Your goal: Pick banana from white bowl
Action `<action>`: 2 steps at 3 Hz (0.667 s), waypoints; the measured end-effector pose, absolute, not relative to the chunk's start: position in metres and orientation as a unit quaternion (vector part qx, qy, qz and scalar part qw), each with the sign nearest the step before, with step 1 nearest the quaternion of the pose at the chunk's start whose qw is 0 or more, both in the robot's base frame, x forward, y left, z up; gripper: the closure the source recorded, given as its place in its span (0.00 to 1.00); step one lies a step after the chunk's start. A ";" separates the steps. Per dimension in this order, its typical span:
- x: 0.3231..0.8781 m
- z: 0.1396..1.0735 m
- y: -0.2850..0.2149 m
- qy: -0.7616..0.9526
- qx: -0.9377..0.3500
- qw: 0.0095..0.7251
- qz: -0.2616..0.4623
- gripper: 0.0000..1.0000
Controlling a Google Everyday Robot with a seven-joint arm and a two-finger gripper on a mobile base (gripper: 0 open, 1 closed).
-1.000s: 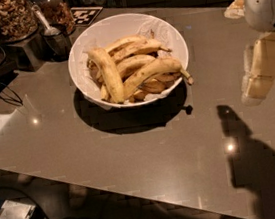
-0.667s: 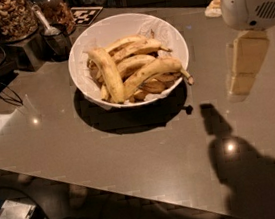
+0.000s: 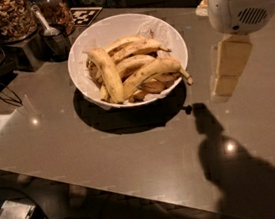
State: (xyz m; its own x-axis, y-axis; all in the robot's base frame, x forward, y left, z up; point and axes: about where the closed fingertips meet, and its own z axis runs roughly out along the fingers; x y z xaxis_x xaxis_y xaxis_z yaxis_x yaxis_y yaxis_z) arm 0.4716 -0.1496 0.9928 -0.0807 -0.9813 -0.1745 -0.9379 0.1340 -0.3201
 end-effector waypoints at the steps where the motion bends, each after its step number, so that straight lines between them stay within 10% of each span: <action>1: 0.482 0.992 -0.110 0.711 -0.675 0.184 -0.072 0.00; 2: 0.488 0.990 -0.089 0.700 -0.686 0.187 -0.068 0.08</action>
Offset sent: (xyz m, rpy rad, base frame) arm 0.0250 0.0858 -0.0092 -0.0062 -0.0225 0.1252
